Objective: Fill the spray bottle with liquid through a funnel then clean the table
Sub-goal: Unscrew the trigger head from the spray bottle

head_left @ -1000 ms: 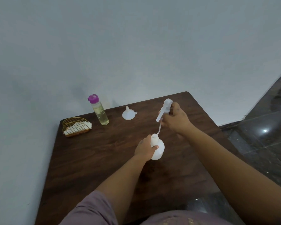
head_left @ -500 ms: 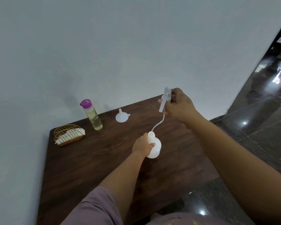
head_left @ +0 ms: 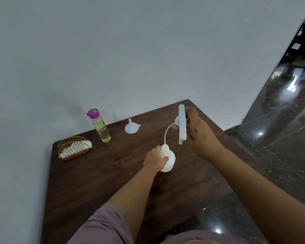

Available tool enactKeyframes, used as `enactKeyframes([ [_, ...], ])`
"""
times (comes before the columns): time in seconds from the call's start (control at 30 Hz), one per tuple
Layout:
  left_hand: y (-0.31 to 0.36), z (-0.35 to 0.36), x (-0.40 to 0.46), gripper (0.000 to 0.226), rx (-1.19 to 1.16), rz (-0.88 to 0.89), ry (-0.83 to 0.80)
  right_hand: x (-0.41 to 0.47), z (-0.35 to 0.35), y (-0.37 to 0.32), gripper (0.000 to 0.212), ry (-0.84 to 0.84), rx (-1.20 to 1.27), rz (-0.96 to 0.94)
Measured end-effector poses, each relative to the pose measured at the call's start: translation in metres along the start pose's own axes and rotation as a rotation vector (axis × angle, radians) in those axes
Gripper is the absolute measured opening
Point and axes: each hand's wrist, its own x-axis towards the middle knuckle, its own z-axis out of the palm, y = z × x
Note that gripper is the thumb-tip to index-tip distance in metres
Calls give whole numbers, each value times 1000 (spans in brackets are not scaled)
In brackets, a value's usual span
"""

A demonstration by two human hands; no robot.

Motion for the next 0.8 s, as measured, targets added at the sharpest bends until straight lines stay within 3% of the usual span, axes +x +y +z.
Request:
enactKeyframes([
  [0.23, 1, -3, -3, 65, -70, -1, 23, -8, -6, 6, 29, 120, -10, 5],
  [0.43, 9, -16, 0, 74, -150, 19, 82, -4, -20, 21, 27, 249, 43, 148],
  [0.57, 23, -25, 1, 63, -250, 44, 212, -4, -21, 42, 17, 345, 159, 308],
  [0.73, 42, -33, 10, 15, -398, 123, 311, -9, -15, 67, 17, 460, 418, 468],
  [0.8, 48, -37, 17, 14, -399, 119, 317, -9, -18, 73, 11, 482, 414, 488],
])
